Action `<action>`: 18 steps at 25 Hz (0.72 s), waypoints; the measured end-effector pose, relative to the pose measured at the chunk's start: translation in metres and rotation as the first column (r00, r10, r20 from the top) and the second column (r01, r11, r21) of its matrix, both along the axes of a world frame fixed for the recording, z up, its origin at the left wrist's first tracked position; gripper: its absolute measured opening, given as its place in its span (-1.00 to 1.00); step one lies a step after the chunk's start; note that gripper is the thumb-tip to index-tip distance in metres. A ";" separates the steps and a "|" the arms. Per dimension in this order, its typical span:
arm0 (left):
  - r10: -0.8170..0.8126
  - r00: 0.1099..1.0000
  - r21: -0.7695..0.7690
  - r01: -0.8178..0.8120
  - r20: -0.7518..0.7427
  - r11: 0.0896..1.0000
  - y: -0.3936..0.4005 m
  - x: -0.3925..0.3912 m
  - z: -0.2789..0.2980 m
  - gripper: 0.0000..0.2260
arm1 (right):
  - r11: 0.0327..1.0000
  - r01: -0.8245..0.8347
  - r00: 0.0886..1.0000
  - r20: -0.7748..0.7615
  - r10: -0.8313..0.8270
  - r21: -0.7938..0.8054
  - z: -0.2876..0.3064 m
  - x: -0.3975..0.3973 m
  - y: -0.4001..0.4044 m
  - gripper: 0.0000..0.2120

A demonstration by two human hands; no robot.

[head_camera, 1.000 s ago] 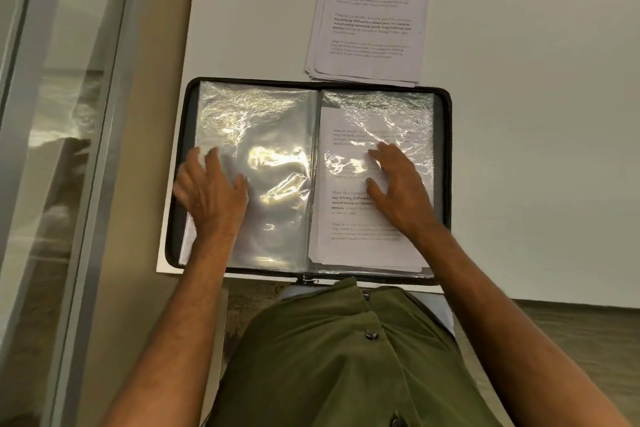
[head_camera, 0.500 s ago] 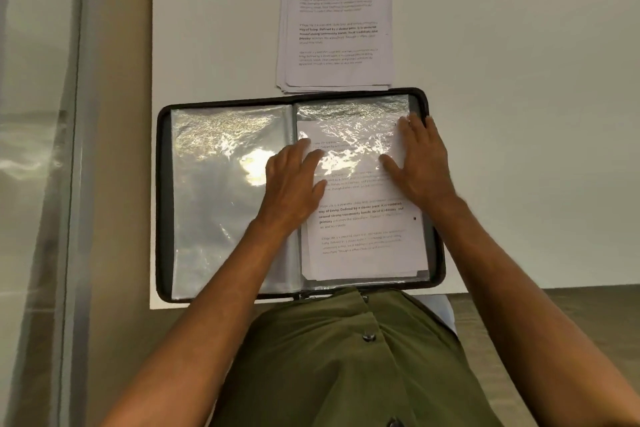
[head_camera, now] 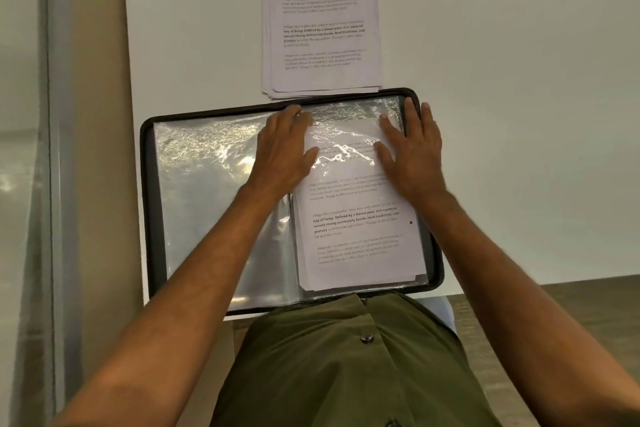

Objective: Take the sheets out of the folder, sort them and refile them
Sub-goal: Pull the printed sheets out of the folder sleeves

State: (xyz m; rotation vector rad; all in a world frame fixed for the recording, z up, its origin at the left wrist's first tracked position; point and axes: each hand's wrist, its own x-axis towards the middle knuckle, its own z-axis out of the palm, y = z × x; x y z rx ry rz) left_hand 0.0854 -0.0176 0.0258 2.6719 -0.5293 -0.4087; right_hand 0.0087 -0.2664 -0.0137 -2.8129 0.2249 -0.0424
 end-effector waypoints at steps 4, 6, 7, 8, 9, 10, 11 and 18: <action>0.003 0.998 -0.047 0.000 0.069 0.999 -0.009 0.021 -0.001 -0.62 | 1.000 -0.014 0.995 0.103 0.013 0.004 0.002 0.001 -0.001 -0.68; 0.011 0.993 -0.103 0.001 0.119 0.995 -0.011 0.030 -0.002 -0.83 | 0.998 0.000 0.993 0.117 -0.008 0.064 0.010 0.000 0.000 -0.68; 0.017 0.994 -0.125 -0.003 0.107 0.992 -0.011 0.035 -0.002 -0.88 | 0.991 0.011 0.993 0.112 -0.026 0.136 0.017 -0.002 0.002 -0.66; 0.020 0.997 -0.147 -0.008 0.077 0.989 -0.012 0.038 -0.001 -0.88 | 0.969 0.027 0.994 0.093 -0.051 0.246 0.023 -0.006 0.005 -0.61; 0.022 0.999 -0.175 -0.014 0.042 0.984 -0.012 0.042 0.001 -0.88 | 0.926 0.052 0.994 0.068 -0.083 0.374 0.031 -0.010 0.009 -0.54; 0.024 1.000 -0.207 -0.022 0.007 0.978 -0.011 0.045 0.002 -0.87 | 0.865 0.089 0.991 0.045 -0.127 0.494 0.039 -0.014 0.012 -0.47; 0.025 0.999 -0.235 -0.031 -0.027 0.971 -0.009 0.047 0.005 -0.87 | 0.798 0.143 0.982 0.016 -0.188 0.585 0.045 -0.017 0.015 -0.42; 0.020 0.966 -0.293 -0.097 -0.258 0.951 -0.003 0.068 0.016 -0.62 | 0.560 0.410 0.905 -0.243 -0.350 0.720 0.057 -0.022 0.022 -0.68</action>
